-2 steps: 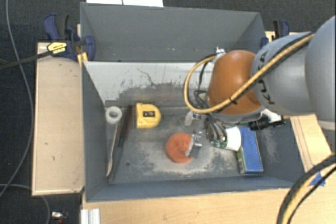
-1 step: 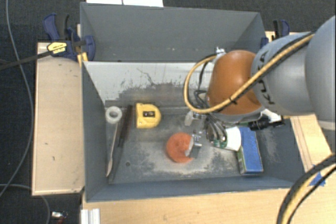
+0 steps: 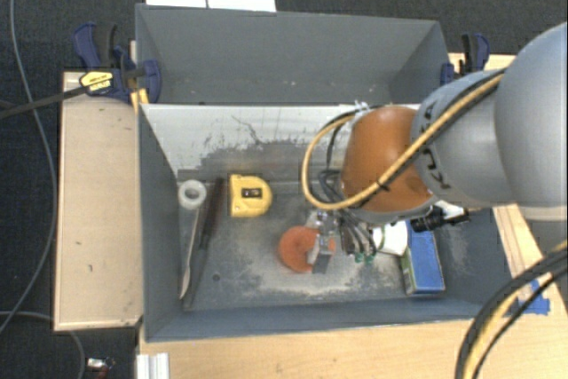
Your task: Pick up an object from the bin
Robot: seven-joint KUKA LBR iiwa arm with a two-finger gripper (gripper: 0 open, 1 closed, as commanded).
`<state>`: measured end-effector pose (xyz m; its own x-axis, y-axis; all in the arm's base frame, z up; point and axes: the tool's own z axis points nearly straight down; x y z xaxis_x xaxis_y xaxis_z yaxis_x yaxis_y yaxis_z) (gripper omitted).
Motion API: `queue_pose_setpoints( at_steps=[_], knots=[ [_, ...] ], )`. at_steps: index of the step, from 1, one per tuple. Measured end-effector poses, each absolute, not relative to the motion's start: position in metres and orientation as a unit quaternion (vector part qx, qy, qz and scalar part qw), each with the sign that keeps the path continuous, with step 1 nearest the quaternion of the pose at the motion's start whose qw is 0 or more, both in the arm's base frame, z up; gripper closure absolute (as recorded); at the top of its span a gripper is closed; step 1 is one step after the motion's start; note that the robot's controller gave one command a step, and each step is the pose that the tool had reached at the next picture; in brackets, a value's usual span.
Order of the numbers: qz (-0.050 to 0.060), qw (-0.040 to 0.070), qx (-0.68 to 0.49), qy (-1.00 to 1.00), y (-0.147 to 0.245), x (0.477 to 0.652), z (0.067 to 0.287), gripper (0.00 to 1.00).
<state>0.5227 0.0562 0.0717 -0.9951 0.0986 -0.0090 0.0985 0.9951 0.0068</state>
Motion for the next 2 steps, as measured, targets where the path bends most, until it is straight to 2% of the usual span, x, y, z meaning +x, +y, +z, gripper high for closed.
queue_pose_setpoints(
  at_steps=[1, 2],
  knots=[
    [0.003, 0.005, 0.050, 0.999, 0.056, 0.523, 0.072, 1.00],
    [0.003, 0.003, 0.045, 0.999, 0.063, 0.520, 0.126, 1.00]
  ],
)
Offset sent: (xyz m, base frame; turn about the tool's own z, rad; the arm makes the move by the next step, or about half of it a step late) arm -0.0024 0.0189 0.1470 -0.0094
